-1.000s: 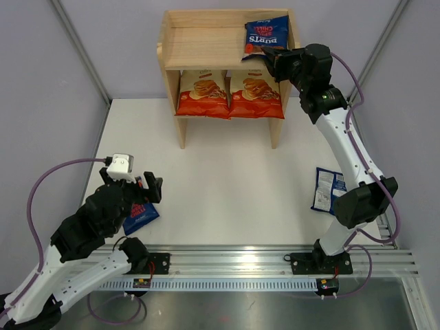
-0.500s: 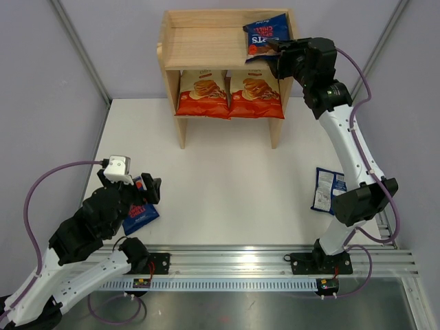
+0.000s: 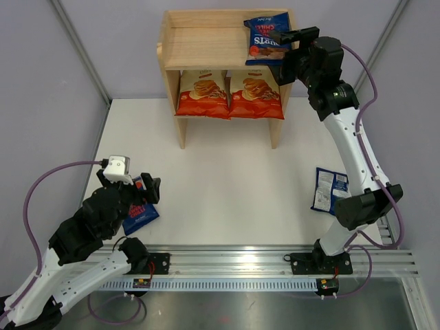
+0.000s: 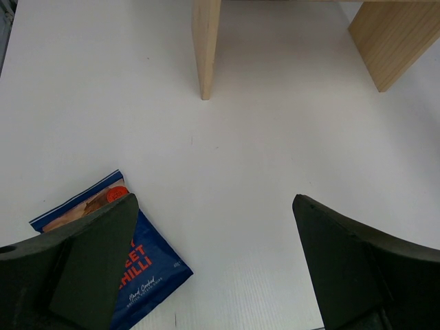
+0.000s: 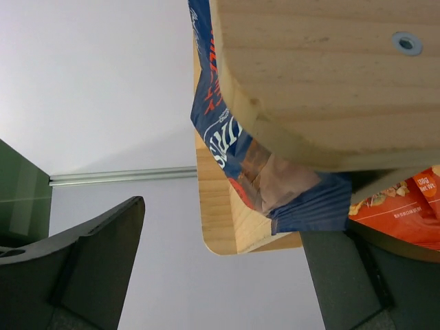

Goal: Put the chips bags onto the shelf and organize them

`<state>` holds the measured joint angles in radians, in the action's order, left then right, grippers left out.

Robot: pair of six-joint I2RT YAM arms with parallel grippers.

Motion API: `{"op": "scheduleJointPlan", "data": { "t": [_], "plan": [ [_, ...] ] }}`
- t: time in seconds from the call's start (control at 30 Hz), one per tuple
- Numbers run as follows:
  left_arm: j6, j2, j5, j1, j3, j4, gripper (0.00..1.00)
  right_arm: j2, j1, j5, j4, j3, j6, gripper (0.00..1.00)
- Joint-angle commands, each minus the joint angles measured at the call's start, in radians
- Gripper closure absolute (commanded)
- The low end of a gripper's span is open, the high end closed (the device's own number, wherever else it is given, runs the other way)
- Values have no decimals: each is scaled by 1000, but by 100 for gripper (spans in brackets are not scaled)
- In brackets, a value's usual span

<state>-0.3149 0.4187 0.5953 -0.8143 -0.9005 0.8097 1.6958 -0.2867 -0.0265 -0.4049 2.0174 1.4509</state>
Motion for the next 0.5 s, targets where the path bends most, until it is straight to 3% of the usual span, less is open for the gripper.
{"op": "scheduleJointPlan", "data": {
  "t": [0.0, 0.33, 0.47],
  "plan": [
    [4, 5, 24, 3, -14, -47, 1, -48, 6, -27, -57, 7, -38, 1],
    [-10, 29, 31, 4, -37, -50, 1, -139, 6, -39, -68, -58, -102, 1],
    [-29, 64, -3, 4, -54, -47, 1, -199, 6, -88, -38, -97, -226, 1]
  ]
}}
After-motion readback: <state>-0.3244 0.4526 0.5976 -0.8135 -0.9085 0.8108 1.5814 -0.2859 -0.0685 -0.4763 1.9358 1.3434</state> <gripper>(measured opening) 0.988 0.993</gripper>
